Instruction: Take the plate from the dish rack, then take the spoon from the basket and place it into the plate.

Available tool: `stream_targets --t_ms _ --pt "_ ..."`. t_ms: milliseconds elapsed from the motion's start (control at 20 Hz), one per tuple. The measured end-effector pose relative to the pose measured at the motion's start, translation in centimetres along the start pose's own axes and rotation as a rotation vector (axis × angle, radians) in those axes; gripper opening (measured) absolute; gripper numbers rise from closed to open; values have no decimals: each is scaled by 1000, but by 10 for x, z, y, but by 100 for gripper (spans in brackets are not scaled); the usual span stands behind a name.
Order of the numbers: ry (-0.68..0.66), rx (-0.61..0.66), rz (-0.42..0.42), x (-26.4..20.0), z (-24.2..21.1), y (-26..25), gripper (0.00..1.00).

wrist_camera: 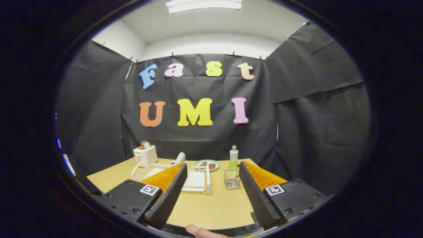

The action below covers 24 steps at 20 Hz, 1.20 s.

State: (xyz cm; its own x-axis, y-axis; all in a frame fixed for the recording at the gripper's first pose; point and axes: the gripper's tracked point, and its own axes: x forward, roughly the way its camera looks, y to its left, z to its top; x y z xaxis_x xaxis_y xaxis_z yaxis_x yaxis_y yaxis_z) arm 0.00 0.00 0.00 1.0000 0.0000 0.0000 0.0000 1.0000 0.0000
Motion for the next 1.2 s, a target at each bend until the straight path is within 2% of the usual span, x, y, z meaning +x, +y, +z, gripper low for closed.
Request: stream_targets --t_ms 800,1100,1200 --pt "7 -34 -18 12 4 0 100" --pt "17 -51 9 48 54 11 100" --pt "33 -70 -7 70 76 9 100"
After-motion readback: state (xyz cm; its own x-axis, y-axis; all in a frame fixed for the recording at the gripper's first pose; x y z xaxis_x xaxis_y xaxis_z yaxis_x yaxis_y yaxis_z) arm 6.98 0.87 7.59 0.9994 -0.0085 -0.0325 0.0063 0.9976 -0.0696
